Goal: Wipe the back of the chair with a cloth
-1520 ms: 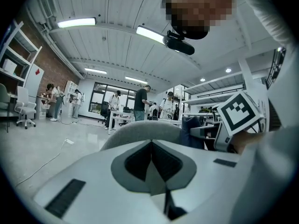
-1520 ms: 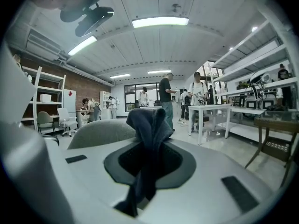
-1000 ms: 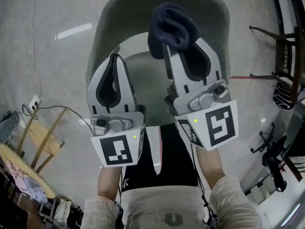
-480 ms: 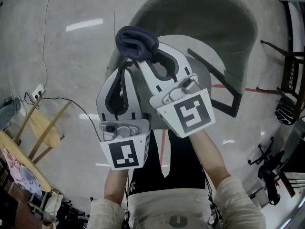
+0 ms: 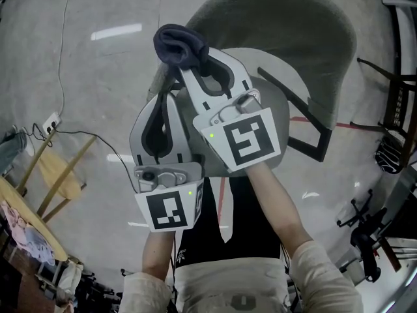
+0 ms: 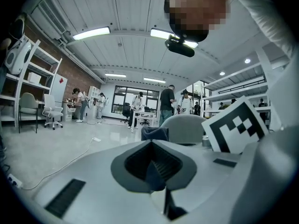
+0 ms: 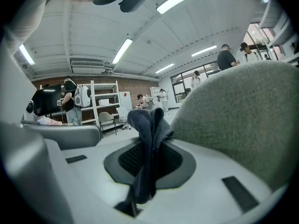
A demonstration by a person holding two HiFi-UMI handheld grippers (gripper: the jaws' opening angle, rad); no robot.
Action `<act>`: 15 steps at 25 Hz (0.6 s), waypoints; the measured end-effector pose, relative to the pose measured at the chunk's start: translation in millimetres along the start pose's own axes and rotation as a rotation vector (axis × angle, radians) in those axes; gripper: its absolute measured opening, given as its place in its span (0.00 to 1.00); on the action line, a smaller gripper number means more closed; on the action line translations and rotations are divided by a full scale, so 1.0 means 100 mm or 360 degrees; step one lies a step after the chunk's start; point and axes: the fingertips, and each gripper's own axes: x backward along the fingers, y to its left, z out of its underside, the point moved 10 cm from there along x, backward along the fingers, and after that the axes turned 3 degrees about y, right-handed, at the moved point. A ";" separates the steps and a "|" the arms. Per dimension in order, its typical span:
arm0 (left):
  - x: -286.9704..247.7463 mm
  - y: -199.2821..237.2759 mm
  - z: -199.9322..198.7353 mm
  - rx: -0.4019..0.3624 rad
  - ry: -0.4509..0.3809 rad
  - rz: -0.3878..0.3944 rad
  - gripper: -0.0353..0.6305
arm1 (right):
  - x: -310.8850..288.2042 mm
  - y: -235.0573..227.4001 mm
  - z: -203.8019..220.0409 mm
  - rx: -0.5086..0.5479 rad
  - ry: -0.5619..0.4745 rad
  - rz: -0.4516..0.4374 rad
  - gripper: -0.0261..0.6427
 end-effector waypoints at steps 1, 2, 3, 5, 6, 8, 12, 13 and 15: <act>-0.01 -0.01 0.01 0.0002 0.0001 0.0001 0.08 | 0.00 -0.02 0.00 0.0006 0.0004 0.0012 0.13; -0.01 -0.02 0.02 0.0003 0.0003 0.0005 0.08 | 0.00 -0.04 0.00 0.0011 0.0006 0.0025 0.13; -0.02 -0.03 0.02 0.0002 0.0008 0.0009 0.08 | 0.01 -0.07 0.01 0.0013 0.0008 0.0040 0.13; -0.04 -0.06 0.05 0.0000 0.0017 0.0021 0.08 | 0.03 -0.14 0.01 0.0012 0.0008 0.0080 0.13; -0.05 -0.07 0.05 -0.0002 0.0021 0.0028 0.08 | 0.04 -0.18 0.01 0.0013 0.0008 0.0106 0.13; -0.06 -0.09 0.07 -0.0005 0.0028 0.0042 0.08 | 0.08 -0.25 0.01 0.0027 0.0008 0.0159 0.13; -0.12 -0.16 0.09 -0.0016 0.0040 0.0075 0.08 | 0.15 -0.39 0.02 0.0026 0.0001 0.0247 0.13; -0.14 -0.17 0.09 -0.0021 0.0044 0.0085 0.08 | 0.17 -0.45 0.04 0.0024 -0.0004 0.0290 0.13; -0.17 -0.21 0.10 -0.0029 0.0050 0.0106 0.08 | 0.23 -0.61 0.06 -0.0008 -0.0011 0.0377 0.13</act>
